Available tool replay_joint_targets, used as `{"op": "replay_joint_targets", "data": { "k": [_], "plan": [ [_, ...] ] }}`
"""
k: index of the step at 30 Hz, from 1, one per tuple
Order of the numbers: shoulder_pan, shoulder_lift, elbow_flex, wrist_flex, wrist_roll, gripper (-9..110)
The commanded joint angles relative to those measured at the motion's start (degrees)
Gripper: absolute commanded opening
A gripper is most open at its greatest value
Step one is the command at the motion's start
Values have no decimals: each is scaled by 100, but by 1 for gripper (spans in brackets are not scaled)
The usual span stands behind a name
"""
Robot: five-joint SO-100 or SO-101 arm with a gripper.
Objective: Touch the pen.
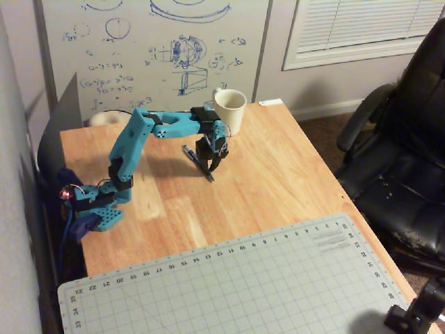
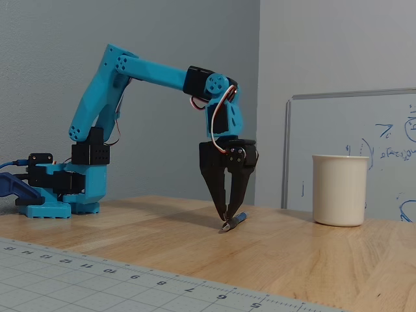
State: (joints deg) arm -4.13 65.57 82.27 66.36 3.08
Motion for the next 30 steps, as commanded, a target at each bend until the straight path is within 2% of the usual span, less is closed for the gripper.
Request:
{"op": "replay_joint_targets", "data": {
  "k": [1, 30],
  "plan": [
    [26, 132, -536, -70, -26, 1],
    [-35, 132, -545, -70, -26, 1]
  ]
}}
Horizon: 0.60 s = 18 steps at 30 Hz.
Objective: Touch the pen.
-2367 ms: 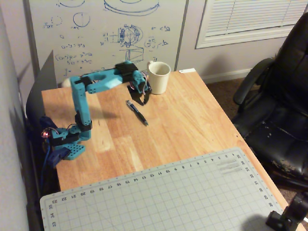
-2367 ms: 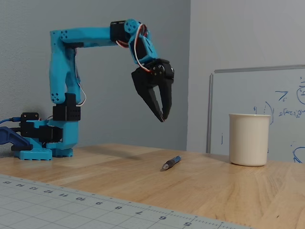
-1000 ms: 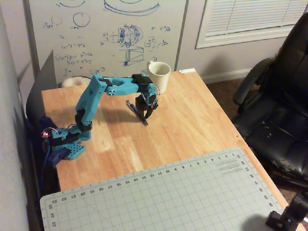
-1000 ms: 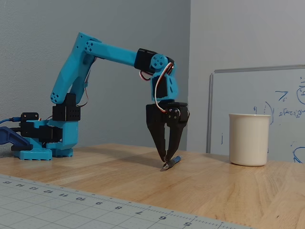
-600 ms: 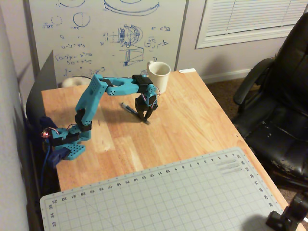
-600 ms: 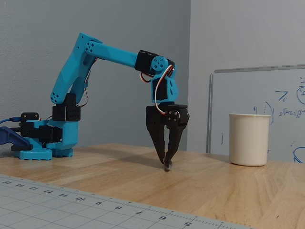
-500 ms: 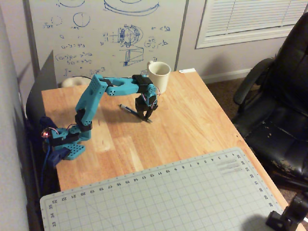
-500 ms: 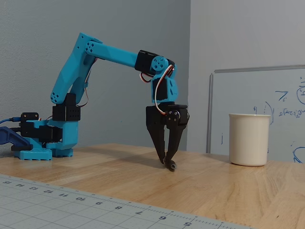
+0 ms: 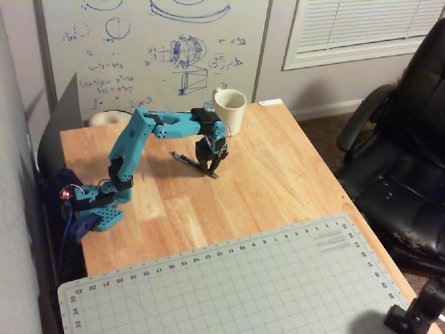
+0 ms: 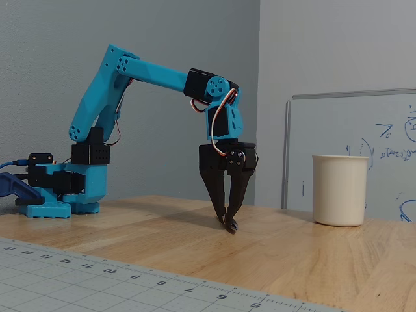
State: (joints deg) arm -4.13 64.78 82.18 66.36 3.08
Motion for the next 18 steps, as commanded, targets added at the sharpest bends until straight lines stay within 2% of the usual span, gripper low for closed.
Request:
{"op": "replay_joint_targets", "data": {
  "k": [1, 18],
  "plan": [
    [-35, 220, -536, -70, -26, 1],
    [-202, 246, -536, -70, -26, 1]
  ]
}}
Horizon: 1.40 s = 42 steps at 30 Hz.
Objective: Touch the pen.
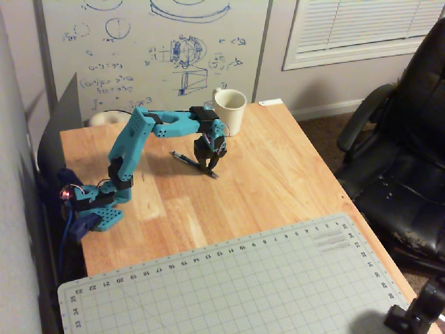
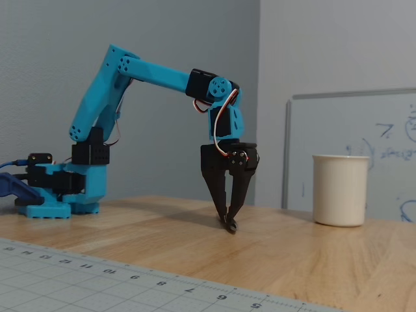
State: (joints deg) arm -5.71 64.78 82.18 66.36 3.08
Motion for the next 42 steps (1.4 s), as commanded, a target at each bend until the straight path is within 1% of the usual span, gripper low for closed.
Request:
{"op": "replay_joint_targets", "data": {
  "k": [1, 11, 42],
  "plan": [
    [-44, 246, -536, -70, -26, 1],
    [-211, 246, -545, -79, -26, 1],
    [-220, 246, -536, -79, 44, 1]
  ]
}}
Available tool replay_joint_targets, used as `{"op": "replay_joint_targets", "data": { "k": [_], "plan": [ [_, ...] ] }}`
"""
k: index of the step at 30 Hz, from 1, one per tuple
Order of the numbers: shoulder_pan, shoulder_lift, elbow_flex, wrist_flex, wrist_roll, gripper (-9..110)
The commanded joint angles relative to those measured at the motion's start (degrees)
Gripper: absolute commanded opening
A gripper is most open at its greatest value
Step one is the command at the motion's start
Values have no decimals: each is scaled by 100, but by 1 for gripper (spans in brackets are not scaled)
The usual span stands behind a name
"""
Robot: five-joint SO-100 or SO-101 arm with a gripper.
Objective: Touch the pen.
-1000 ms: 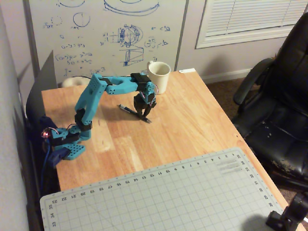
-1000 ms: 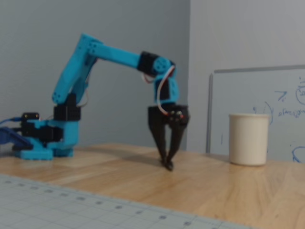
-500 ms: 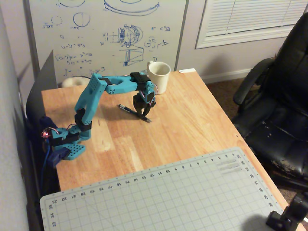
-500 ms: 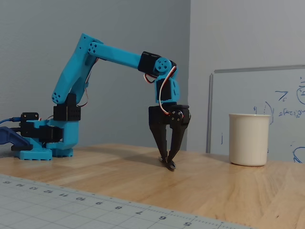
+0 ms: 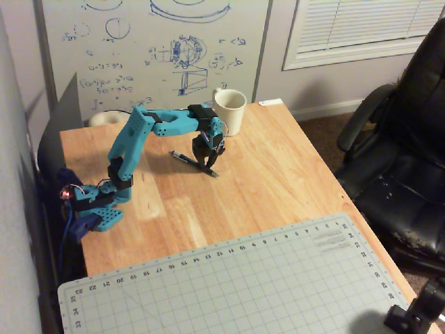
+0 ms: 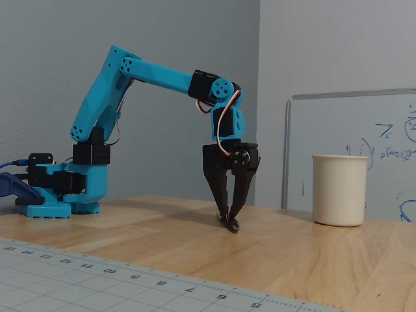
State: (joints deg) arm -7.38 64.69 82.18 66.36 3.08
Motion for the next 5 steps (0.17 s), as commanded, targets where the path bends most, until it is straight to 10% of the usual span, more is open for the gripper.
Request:
{"op": "replay_joint_targets", "data": {
  "k": [1, 5],
  "plan": [
    [-53, 255, -536, -79, 44, 1],
    [-53, 255, -527, -79, -9, 1]
  ]
}}
